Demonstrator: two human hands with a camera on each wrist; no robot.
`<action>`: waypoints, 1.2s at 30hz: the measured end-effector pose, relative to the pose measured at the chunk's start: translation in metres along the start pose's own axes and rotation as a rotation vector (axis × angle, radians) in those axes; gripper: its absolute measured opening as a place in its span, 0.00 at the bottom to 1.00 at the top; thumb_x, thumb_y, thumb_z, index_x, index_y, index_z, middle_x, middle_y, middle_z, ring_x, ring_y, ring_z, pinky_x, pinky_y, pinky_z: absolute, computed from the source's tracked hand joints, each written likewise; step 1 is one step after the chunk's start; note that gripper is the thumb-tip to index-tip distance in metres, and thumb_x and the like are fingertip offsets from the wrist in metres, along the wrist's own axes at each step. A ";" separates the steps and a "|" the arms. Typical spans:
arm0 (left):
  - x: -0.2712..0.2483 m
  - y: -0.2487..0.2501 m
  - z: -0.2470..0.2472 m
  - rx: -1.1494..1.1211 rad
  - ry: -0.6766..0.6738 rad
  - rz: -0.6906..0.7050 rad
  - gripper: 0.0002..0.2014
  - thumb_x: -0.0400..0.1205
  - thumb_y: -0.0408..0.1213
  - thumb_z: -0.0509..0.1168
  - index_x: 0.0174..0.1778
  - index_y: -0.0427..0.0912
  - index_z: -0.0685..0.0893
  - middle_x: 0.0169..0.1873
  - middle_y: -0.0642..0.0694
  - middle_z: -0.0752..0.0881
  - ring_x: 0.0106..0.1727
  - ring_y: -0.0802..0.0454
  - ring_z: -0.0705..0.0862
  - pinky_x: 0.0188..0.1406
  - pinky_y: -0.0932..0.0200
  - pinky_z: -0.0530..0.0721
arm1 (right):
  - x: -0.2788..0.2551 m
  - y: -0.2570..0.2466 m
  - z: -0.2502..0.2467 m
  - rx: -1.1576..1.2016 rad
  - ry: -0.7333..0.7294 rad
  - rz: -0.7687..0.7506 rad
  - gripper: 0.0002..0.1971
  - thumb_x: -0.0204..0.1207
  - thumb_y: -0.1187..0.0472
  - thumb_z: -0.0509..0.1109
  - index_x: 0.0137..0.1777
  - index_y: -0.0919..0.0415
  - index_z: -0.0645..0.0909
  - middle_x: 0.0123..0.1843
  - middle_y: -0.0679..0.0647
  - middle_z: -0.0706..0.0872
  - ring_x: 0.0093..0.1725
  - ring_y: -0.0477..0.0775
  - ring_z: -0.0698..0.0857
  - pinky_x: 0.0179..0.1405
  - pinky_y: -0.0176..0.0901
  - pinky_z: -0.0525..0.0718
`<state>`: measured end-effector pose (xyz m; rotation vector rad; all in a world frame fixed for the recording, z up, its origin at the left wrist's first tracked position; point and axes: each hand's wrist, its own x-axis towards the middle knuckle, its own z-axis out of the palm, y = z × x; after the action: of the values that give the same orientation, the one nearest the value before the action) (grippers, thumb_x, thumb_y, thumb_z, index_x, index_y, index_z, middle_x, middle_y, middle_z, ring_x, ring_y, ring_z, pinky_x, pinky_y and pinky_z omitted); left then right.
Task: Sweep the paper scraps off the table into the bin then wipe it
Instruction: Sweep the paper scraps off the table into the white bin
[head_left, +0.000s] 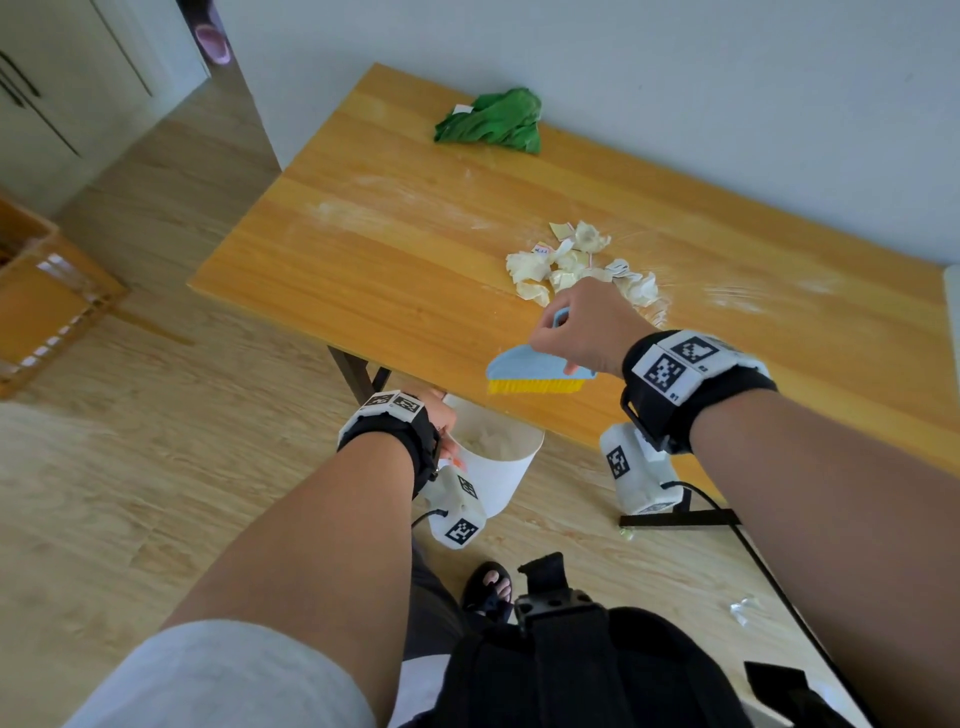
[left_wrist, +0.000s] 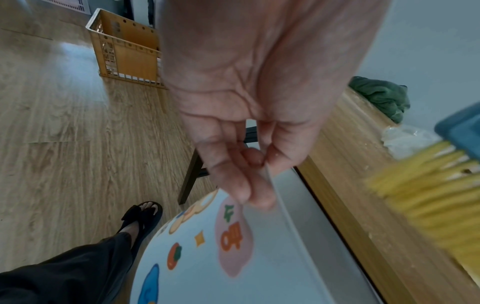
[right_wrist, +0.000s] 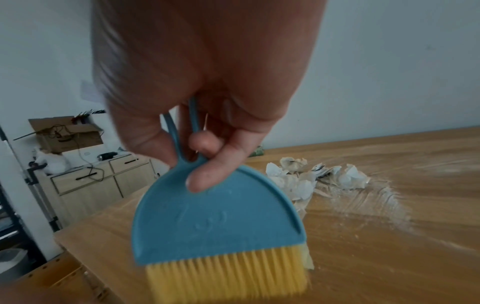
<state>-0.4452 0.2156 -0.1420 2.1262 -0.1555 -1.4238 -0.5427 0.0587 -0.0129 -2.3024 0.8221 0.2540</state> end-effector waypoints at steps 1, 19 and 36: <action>0.000 0.000 0.001 0.000 -0.004 0.001 0.19 0.83 0.26 0.60 0.72 0.30 0.75 0.58 0.29 0.87 0.39 0.40 0.88 0.49 0.44 0.91 | 0.000 0.003 -0.003 -0.001 0.064 0.003 0.14 0.74 0.64 0.66 0.29 0.70 0.82 0.44 0.71 0.89 0.26 0.63 0.87 0.22 0.37 0.74; 0.005 0.001 0.009 0.025 -0.007 0.031 0.20 0.84 0.26 0.60 0.74 0.31 0.73 0.61 0.29 0.86 0.33 0.45 0.86 0.46 0.50 0.90 | -0.007 0.055 -0.008 -0.082 0.081 0.153 0.24 0.81 0.62 0.58 0.23 0.57 0.56 0.25 0.69 0.83 0.38 0.70 0.91 0.12 0.31 0.55; 0.013 -0.006 -0.003 -0.013 -0.002 -0.002 0.22 0.84 0.26 0.59 0.76 0.34 0.71 0.61 0.28 0.85 0.30 0.45 0.85 0.34 0.57 0.88 | 0.021 0.021 -0.024 0.097 0.337 0.070 0.22 0.82 0.61 0.59 0.24 0.64 0.67 0.38 0.75 0.86 0.32 0.59 0.92 0.14 0.31 0.60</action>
<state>-0.4380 0.2168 -0.1545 2.1154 -0.1444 -1.4240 -0.5403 0.0208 -0.0136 -2.2582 1.0577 -0.1469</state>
